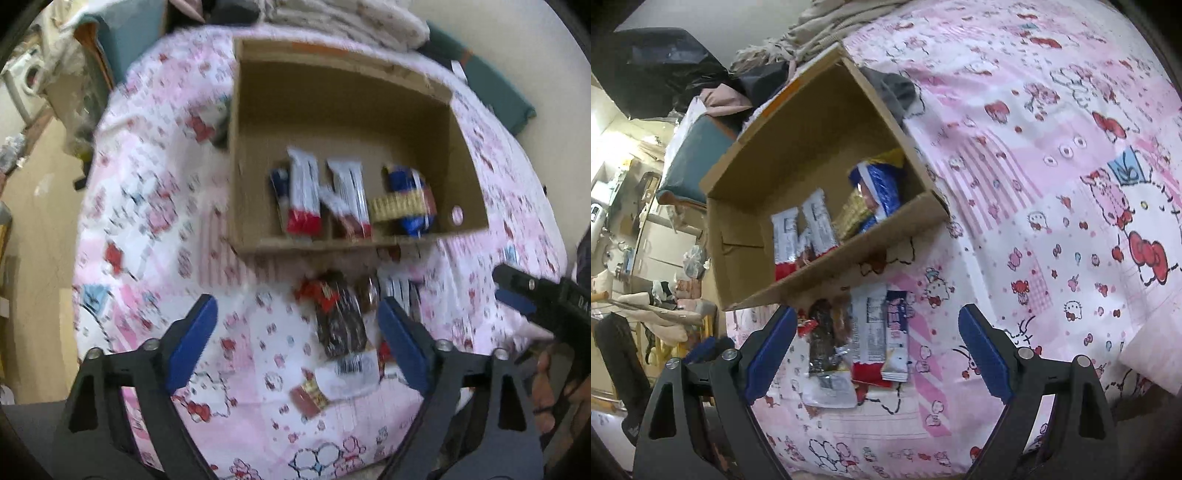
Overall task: Organize snacks
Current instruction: 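Grasp a small red snack pack with the left tool while the right grasps a blue-white bar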
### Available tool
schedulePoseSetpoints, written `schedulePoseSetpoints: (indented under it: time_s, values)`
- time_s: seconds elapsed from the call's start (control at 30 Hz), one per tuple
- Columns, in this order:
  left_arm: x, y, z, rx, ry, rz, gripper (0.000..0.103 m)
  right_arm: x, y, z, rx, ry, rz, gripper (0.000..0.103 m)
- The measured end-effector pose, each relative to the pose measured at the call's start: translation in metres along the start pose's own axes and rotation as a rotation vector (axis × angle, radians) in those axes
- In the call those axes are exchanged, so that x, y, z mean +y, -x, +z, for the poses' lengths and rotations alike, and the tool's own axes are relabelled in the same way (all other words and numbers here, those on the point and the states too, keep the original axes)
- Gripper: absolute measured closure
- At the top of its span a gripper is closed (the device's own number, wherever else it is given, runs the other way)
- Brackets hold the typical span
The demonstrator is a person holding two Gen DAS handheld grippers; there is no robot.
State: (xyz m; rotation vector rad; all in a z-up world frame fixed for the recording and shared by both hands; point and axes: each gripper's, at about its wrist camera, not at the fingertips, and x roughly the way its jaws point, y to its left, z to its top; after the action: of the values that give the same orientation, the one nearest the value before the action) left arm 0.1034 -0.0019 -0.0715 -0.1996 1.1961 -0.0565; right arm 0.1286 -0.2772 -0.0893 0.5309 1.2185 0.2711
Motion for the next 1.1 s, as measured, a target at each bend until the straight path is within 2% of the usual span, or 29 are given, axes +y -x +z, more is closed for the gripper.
schedulePoseSetpoints:
  time_s: [0.03, 0.13, 0.27, 0.43, 0.53, 0.67, 0.9, 0.97, 1.1]
  values:
    - [-0.001, -0.005, -0.003, 0.027, -0.01, -0.004, 0.03, -0.002, -0.002, -0.001, 0.007, -0.001, -0.005, 0.011]
    - [-0.007, -0.027, -0.015, 0.151, -0.034, -0.025, 0.032, -0.008, -0.007, -0.001, 0.023, -0.015, -0.013, 0.011]
    - [-0.008, -0.044, -0.026, 0.201, 0.021, -0.051, 0.035, -0.011, -0.011, -0.001, 0.039, -0.04, -0.007, 0.011]
    - [-0.015, -0.05, -0.029, 0.2, 0.005, -0.028, 0.035, -0.006, -0.015, -0.001, 0.048, -0.031, -0.008, 0.011]
    - [-0.016, -0.048, -0.022, 0.147, 0.018, -0.032, 0.037, -0.005, -0.018, -0.002, 0.061, -0.036, -0.002, 0.011]
    - [-0.022, -0.058, -0.003, 0.101, 0.025, -0.033, 0.051, -0.003, -0.019, -0.002, 0.064, -0.029, -0.002, 0.011]
    - [-0.015, -0.088, 0.013, 0.118, 0.109, -0.035, 0.066, -0.018, -0.016, -0.001, 0.059, -0.067, -0.011, 0.011]
    - [-0.012, -0.097, 0.013, 0.146, 0.121, -0.045, 0.081, -0.022, -0.016, 0.0, 0.06, -0.081, -0.012, 0.011]
    - [-0.005, -0.093, 0.015, 0.126, 0.148, -0.063, 0.084, -0.022, -0.019, 0.0, 0.067, -0.084, -0.013, 0.011]
